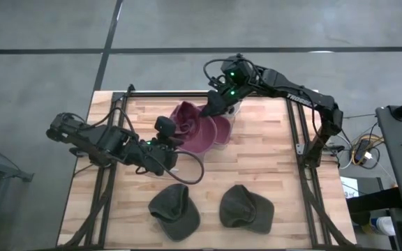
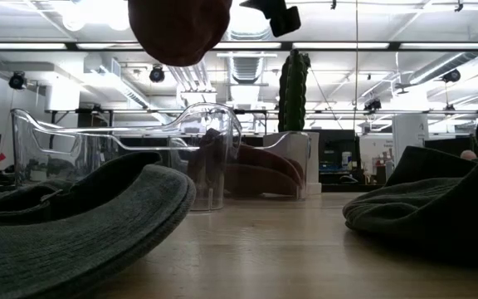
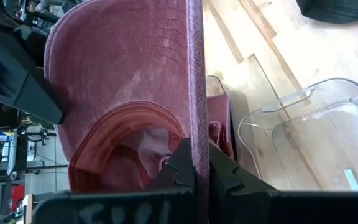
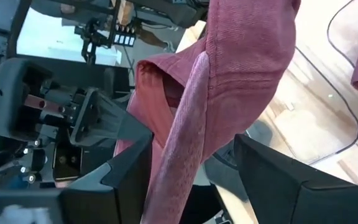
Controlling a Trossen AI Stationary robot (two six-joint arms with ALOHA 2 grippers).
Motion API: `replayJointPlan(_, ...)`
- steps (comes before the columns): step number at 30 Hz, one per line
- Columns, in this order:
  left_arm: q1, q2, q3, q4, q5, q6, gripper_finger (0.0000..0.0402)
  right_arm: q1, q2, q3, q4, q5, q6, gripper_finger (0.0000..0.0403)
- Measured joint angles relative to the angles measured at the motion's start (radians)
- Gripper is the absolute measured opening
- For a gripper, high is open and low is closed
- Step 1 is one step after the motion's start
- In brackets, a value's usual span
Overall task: Pick & Place hat
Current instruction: Put the red cap into the top transparent bin
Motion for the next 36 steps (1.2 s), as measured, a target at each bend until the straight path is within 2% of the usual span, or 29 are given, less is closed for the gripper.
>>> replayJointPlan(4, 0.000, 0.000, 0.000, 0.001, 0.001, -0.001, 0.0005, 0.002, 0.002, 0.001, 0.002, -0.018, -0.001, 0.0186)
replayJointPlan(12, 0.000, 0.000, 0.000, -0.002, 0.005, -0.002, 0.0005, 0.004, 0.005, 0.001, -0.005, -0.026, -0.026, 0.0044)
replayJointPlan(14, 0.001, 0.000, 0.000, -0.001, 0.003, -0.007, 0.0005, 0.004, 0.005, 0.001, -0.009, -0.023, -0.036, 0.0020)
replayJointPlan(16, 0.001, -0.001, 0.000, 0.000, -0.001, -0.029, 0.0008, 0.007, 0.005, 0.001, -0.008, -0.022, -0.042, 0.0017)
replayJointPlan(22, 0.001, -0.003, 0.003, 0.011, -0.016, -0.123, 0.0052, 0.023, 0.007, 0.001, 0.001, 0.011, -0.058, 0.0014)
replayJointPlan(25, -0.001, -0.003, 0.009, 0.009, -0.071, -0.162, 0.0063, 0.026, 0.006, 0.001, 0.010, 0.027, -0.065, 0.0014)
replayJointPlan(32, -0.002, -0.006, 0.054, -0.001, -0.243, -0.151, 0.0068, 0.026, -0.006, 0.020, 0.050, 0.100, -0.075, 0.0013)
replayJointPlan(36, -0.001, -0.009, 0.089, -0.008, -0.275, -0.103, 0.0068, 0.028, -0.013, 0.051, 0.059, 0.175, -0.094, 0.0013)
